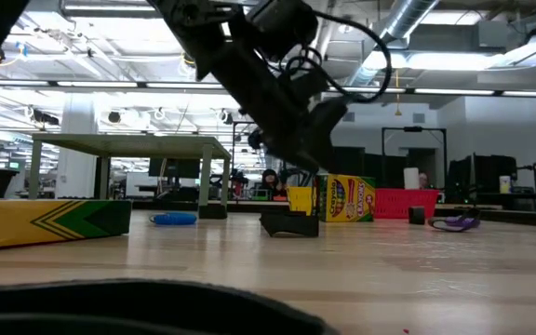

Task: Pick & Place Office Desk Supplies
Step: Put the yellow crayon box into the black basket

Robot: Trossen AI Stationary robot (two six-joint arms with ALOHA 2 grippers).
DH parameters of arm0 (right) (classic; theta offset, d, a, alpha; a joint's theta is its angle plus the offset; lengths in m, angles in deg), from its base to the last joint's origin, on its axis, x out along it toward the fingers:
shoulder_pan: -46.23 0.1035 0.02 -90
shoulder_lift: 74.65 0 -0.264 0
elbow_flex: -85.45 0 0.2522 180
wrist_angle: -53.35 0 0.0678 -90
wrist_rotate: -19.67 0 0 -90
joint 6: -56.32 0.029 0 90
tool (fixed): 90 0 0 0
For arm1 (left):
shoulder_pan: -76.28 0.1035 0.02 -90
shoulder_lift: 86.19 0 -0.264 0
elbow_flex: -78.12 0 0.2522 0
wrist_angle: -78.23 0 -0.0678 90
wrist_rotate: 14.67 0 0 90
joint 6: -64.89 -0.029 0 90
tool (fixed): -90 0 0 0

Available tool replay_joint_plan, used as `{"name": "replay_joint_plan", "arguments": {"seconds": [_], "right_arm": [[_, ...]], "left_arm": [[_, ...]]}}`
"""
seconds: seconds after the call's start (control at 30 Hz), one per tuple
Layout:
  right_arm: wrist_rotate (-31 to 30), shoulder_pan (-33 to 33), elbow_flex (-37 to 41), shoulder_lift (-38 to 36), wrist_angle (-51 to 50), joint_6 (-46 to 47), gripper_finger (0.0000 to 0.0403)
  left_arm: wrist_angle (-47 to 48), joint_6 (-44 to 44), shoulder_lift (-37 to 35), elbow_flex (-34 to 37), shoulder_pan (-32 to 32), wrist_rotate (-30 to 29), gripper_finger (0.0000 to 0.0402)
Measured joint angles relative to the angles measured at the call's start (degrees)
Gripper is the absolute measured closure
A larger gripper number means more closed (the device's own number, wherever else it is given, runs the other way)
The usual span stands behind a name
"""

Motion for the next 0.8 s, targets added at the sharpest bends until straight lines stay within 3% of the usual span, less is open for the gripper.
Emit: {"name": "replay_joint_plan", "arguments": {"seconds": [0.17, 0.57, 0.8], "right_arm": [[0.0, 0.27, 0.0, 0.19, 0.11, 1.06, 0.0191], [0.3, 0.28, 0.02, 2.46, -0.02, 1.7, 0.0191], [1.43, 0.27, 0.02, 3.2, 0.93, 2.6, 0.0191]], "left_arm": [[1.04, 0.05, 0.34, 0.0, 0.34, -4.0, 0.0193], [0.57, 3.45, 1.42, 0.04, 3.11, -4.59, 0.0246], [-1.21, 3.05, 3.66, 0.15, 3.89, -4.0, 0.0254]]}}
